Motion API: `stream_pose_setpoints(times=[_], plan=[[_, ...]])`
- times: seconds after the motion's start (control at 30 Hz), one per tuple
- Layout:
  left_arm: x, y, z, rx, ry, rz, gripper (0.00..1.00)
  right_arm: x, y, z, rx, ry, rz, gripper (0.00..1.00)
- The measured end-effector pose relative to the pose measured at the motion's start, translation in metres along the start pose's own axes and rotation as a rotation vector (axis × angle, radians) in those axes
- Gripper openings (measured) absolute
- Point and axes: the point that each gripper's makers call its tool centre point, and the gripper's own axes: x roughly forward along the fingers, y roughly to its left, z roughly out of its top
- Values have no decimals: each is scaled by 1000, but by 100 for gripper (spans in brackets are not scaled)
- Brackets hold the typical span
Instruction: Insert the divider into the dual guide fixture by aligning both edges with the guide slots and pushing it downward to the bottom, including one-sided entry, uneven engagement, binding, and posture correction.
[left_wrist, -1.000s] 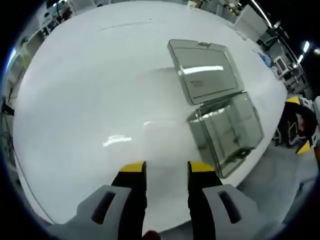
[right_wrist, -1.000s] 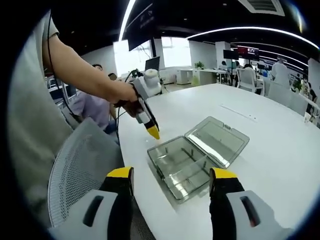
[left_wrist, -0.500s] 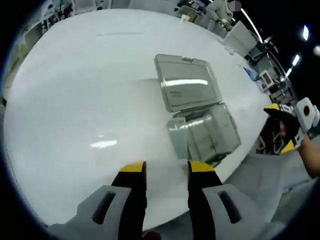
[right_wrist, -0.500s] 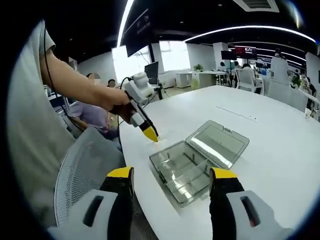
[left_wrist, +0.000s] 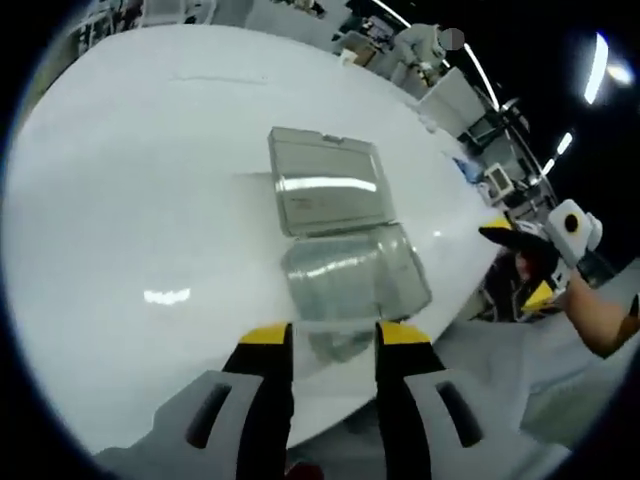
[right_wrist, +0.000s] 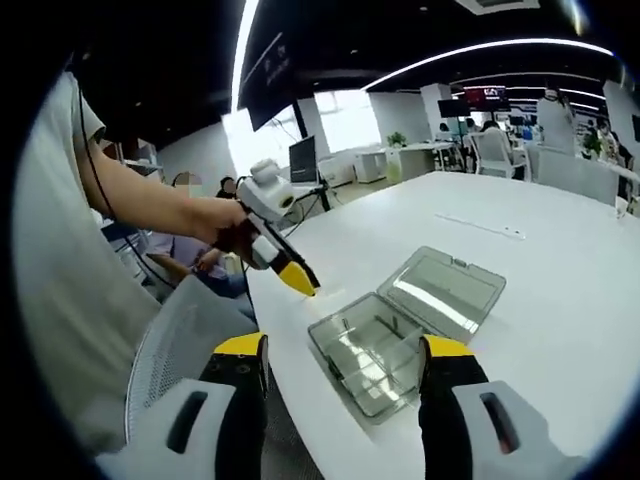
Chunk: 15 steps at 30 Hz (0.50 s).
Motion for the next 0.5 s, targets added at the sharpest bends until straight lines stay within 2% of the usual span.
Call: stream_pose_setpoints(times=[0.5], plan=[[-2, -35, 5, -22, -78, -143, 29, 4, 8, 20, 44, -36, 68, 58]])
